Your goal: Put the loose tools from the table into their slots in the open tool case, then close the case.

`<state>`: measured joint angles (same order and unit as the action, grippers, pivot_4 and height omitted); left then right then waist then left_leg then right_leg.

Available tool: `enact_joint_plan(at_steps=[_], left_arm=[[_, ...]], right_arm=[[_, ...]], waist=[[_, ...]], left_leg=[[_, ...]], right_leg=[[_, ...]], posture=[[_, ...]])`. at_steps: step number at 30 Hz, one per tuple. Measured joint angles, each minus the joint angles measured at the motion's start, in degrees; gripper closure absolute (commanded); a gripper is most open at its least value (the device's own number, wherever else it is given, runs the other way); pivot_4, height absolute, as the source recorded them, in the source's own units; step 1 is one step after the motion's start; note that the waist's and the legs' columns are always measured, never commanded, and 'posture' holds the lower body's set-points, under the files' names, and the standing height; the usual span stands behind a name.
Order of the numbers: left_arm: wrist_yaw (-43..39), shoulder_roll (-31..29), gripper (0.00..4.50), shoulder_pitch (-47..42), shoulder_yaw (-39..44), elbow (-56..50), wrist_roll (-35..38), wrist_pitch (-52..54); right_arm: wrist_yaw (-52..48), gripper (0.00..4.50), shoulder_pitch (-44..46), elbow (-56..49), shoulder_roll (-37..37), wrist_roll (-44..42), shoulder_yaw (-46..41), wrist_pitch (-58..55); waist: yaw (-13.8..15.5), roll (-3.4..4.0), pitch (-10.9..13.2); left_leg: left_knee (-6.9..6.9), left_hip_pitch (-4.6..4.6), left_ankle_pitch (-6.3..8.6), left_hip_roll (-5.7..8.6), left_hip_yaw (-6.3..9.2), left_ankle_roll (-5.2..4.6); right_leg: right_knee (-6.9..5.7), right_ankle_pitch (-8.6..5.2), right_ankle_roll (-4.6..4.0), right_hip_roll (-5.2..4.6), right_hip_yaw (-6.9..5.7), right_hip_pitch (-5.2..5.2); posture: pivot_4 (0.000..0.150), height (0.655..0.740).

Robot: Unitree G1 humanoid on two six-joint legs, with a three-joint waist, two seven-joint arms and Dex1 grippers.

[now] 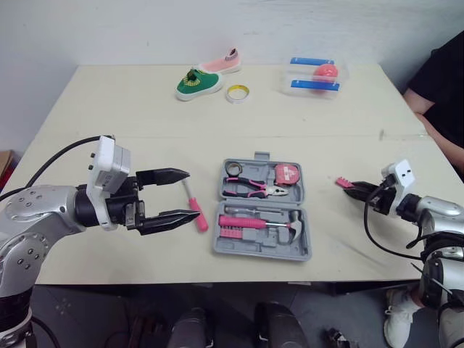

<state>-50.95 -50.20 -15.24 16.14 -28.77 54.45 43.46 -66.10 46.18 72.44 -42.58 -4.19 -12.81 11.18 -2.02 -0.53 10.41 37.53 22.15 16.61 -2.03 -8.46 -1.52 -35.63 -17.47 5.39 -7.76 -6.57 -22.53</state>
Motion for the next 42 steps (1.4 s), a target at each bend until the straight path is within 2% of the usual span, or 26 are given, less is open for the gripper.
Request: enact_joint_plan(at_steps=[3,5,6,8,11,16,22,27,35,42], left_arm=[[-0.75,0.82,0.00,-0.06,-2.33,0.01,-2.21,-2.16],[-1.62,1.55,0.00,-0.10,-4.07,0.01,-4.55,-4.38],[-1.66,2.47,0.00,-0.05,-4.47,0.04,-5.42,-5.33],[-1.82,4.81,0.00,1.04,-6.54,0.59,-8.48,-8.65],[-2.94,6.30,0.00,1.88,-9.13,2.87,-12.13,-11.81],[-6.57,7.79,0.00,0.64,-11.27,5.55,-15.09,-16.76],[-9.10,9.80,0.00,0.34,-13.27,9.41,-20.03,-23.14],[-8.98,9.91,0.00,0.42,-13.92,9.38,-21.14,-23.60],[-6.39,10.60,0.00,3.06,-13.82,8.99,-21.96,-23.55],[-5.21,10.23,0.00,4.70,-13.78,6.96,-21.94,-22.24]], right_arm=[[-0.89,3.81,0.63,-3.52,-0.01,0.25,1.26,-1.64],[-1.50,3.81,-0.26,-9.92,-0.21,0.11,1.85,-4.75],[-1.87,3.81,-1.45,-14.23,-0.65,0.02,2.52,-6.57],[-4.14,3.81,-8.05,-33.09,-3.10,-1.42,4.50,-16.63],[-6.87,3.81,-12.81,-51.62,-4.97,-6.94,5.41,-29.36],[-8.25,3.81,-15.67,-71.51,-10.20,-13.56,6.01,-43.00],[-8.62,3.81,-17.69,-93.72,-14.99,-25.02,10.71,-63.81],[-1.13,3.81,-17.57,-100.35,-15.39,-25.51,14.75,-71.70],[8.52,3.81,-17.25,-107.06,-11.77,-22.19,24.28,-71.36],[13.62,3.81,-15.72,-107.32,-10.18,-19.10,31.10,-72.33]], waist=[[-0.04,0.06,0.04],[0.04,0.12,0.07],[0.22,0.23,0.09],[0.59,0.29,0.12],[0.71,0.34,0.14],[0.65,0.33,0.15],[0.50,0.30,0.17],[0.63,0.27,0.19],[0.56,0.22,0.21],[0.59,0.13,0.27]], left_leg=[[-0.01,0.02,0.00,-0.02,-0.01,0.01],[-0.02,0.04,0.00,-0.03,-0.02,0.02],[-0.03,0.05,0.00,-0.03,-0.02,0.02],[-0.06,0.11,0.01,-0.09,0.00,0.04],[-0.01,0.16,0.02,-0.11,0.01,0.05],[-0.05,0.15,0.12,-0.11,0.02,-0.01],[-0.21,0.18,0.13,-0.11,0.01,-0.02],[-0.16,0.22,0.15,0.11,0.00,-0.17],[-0.22,0.25,0.15,0.14,0.00,-0.18],[-0.16,0.25,0.14,0.16,0.02,-0.21]], right_leg=[[0.00,0.00,0.00,0.04,0.04,-0.05],[0.00,0.00,0.00,0.05,0.05,-0.08],[0.00,0.00,0.00,0.03,0.05,-0.09],[0.02,0.00,0.00,0.02,0.05,-0.12],[0.02,-0.01,-0.01,0.05,0.03,-0.17],[0.03,0.02,-0.02,-0.28,-0.02,-0.18],[0.10,0.01,-0.04,-0.39,-0.15,-0.26],[0.09,0.02,-0.02,-0.67,-0.21,-0.27],[0.12,0.03,0.01,-0.67,-0.26,-0.28],[0.08,0.04,0.01,-0.69,-0.27,-0.28]], posture=[[0.150,0.7400],[0.150,0.7400],[0.150,0.7400],[0.150,0.7400],[0.150,0.7400],[0.150,0.7400],[0.150,0.7400],[0.150,0.7400],[0.150,0.7400],[0.150,0.7400]])
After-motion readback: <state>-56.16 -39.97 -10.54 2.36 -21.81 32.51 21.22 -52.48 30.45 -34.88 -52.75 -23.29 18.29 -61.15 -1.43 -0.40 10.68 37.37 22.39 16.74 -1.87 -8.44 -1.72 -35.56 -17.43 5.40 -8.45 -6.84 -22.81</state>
